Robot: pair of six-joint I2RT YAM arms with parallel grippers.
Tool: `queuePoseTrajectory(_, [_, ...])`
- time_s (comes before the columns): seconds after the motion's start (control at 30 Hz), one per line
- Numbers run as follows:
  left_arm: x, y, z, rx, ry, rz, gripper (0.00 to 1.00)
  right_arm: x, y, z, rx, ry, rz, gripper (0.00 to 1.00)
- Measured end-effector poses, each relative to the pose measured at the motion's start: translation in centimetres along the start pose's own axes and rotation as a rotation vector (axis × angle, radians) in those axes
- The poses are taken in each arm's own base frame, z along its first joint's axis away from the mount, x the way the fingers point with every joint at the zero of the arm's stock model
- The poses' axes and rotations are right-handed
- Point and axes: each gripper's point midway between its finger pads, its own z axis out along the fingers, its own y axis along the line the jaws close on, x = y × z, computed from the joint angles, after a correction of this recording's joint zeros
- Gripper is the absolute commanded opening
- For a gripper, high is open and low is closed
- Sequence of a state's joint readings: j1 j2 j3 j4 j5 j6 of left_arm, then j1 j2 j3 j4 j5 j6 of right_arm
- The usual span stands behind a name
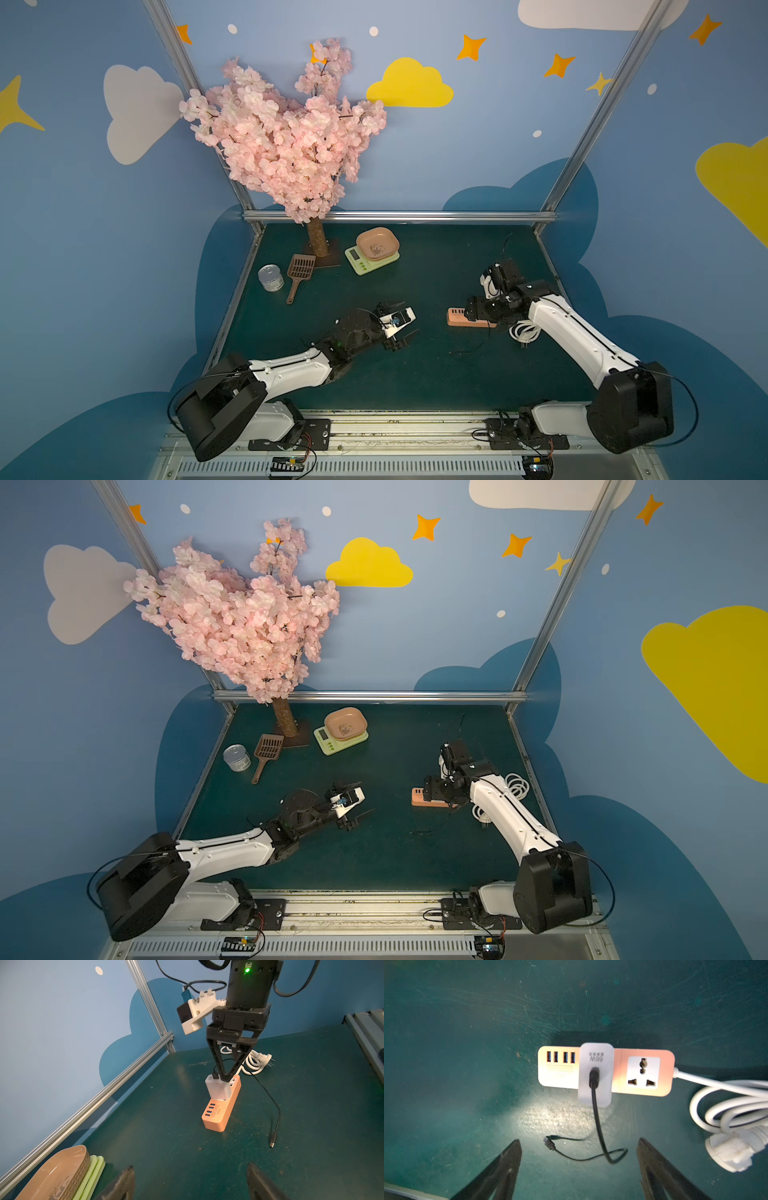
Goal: Charge the electronic scale
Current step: Insert the plug into the socket, then pick up the charging cable from the center of the board.
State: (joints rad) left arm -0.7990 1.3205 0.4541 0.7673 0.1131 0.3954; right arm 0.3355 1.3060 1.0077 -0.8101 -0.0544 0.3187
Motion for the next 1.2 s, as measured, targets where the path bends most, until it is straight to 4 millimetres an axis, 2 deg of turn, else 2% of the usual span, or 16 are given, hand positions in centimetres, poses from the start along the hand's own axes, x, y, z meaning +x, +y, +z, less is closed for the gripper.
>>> queuePoseTrajectory(0.17, [0.1, -0.1, 0.1, 0.004, 0.003, -0.004, 0.87, 1.7, 0.5, -1.9, -0.051, -0.009, 0.012, 0.85])
queuePoseTrajectory(0.3, [0.4, -0.5, 0.2, 0.026, 0.004, -0.006, 0.87, 3.3, 1.5, -2.8, -0.135, 0.002, 0.015, 0.76])
queuePoseTrajectory(0.5, [1.3, -1.3, 0.6, 0.063, 0.023, -0.014, 0.86, 6.4, 3.0, -2.2, -0.218, 0.084, 0.001, 0.70])
queuePoseTrajectory(0.63, [1.7, -3.3, 1.9, 0.150, 0.027, -0.017, 0.86, 7.8, 3.4, -1.6, -0.234, 0.132, 0.027, 0.69])
queuePoseTrajectory(0.8, [1.5, -8.2, 5.5, 0.287, 0.031, 0.029, 0.85, 7.7, 2.5, -1.7, -0.205, 0.096, 0.110, 0.59])
queuePoseTrajectory(0.87, [1.8, -10.2, 7.0, 0.327, 0.038, 0.050, 0.85, 7.1, 2.1, -2.0, -0.193, 0.053, 0.136, 0.54])
queuePoseTrajectory(0.97, [2.8, -12.7, 9.0, 0.370, 0.056, 0.063, 0.83, 6.2, 1.6, -2.6, -0.187, -0.028, 0.151, 0.50])
queuePoseTrajectory(1.03, [3.8, -13.6, 10.0, 0.384, 0.074, 0.062, 0.83, 5.7, 1.2, -2.9, -0.184, -0.083, 0.159, 0.47])
queuePoseTrajectory(1.2, [6.6, -14.3, 11.6, 0.380, 0.132, 0.044, 0.78, 4.7, 0.3, -3.5, -0.173, -0.161, 0.176, 0.45])
